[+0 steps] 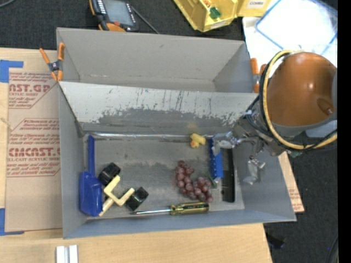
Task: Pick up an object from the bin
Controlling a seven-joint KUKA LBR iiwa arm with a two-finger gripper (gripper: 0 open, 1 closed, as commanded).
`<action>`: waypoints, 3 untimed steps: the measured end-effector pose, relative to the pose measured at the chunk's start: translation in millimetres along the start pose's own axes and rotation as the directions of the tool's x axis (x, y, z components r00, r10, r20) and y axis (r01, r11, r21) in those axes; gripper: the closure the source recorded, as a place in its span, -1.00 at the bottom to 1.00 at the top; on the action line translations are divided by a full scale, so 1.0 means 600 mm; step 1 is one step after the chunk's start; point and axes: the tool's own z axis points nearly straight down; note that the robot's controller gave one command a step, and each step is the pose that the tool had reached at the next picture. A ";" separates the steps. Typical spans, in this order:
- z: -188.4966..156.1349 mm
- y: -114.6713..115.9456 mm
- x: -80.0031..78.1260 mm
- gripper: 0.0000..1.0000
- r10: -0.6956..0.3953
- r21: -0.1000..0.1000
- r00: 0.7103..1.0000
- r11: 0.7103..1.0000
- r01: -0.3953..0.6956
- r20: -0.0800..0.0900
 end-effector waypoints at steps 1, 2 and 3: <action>-0.022 0.065 -0.092 -1.00 0.128 0.007 0.992 0.992 -0.129 0.014; 0.120 0.070 -0.043 -1.00 0.296 0.001 0.955 0.955 -0.296 0.005; 0.103 0.104 -0.164 -1.00 0.085 0.011 0.996 0.996 -0.085 0.025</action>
Offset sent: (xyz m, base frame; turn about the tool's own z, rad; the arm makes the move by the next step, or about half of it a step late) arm -0.0136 0.0429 -0.0975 0.3372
